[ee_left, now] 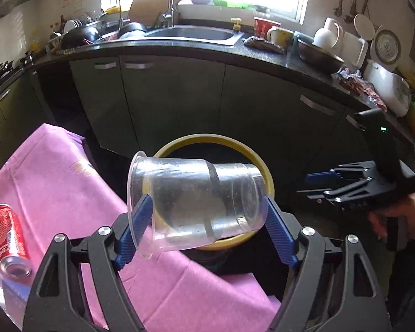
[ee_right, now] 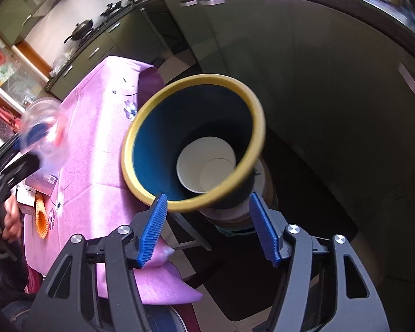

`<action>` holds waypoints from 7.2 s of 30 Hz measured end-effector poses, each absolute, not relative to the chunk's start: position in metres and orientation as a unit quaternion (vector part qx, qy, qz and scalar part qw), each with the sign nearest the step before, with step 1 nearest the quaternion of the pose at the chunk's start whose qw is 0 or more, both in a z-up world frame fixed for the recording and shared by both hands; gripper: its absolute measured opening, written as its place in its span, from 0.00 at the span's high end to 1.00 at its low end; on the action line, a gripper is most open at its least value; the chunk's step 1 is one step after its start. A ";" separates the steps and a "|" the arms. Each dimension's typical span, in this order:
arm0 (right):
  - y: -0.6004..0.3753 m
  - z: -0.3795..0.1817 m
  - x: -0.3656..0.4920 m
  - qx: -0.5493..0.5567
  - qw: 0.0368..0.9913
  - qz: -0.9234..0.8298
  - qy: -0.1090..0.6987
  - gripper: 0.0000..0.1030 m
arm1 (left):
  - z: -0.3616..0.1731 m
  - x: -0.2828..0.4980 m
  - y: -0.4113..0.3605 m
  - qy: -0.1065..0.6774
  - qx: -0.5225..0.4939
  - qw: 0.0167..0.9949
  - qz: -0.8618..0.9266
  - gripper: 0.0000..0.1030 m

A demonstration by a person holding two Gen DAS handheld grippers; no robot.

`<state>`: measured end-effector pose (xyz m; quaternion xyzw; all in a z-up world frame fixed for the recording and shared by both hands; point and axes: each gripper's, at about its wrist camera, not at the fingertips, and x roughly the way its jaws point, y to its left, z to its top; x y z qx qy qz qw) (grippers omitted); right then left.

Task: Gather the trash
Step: 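Carry the cups over the bin and open the left tool, then grasp the purple cream box with the right tool, then carry the purple box over the bin and open the right tool, then grasp the white pill bottle with the left tool, then carry the pill bottle over the bin and open the left tool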

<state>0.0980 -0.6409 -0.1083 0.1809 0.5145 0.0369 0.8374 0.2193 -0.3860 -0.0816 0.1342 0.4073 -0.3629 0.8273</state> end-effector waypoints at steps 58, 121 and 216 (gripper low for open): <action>-0.258 -0.093 0.195 -0.086 0.816 0.387 0.421 0.28 | -0.053 0.077 0.009 0.342 -0.098 0.932 -0.064 0.07; -0.511 -0.127 0.191 0.068 0.875 0.039 0.477 0.33 | -0.067 0.115 0.014 0.386 -0.028 0.920 -0.053 0.07; -0.657 -0.109 0.032 0.231 0.888 -0.052 0.395 0.30 | -0.163 0.291 -0.441 0.527 0.192 0.739 -0.374 0.41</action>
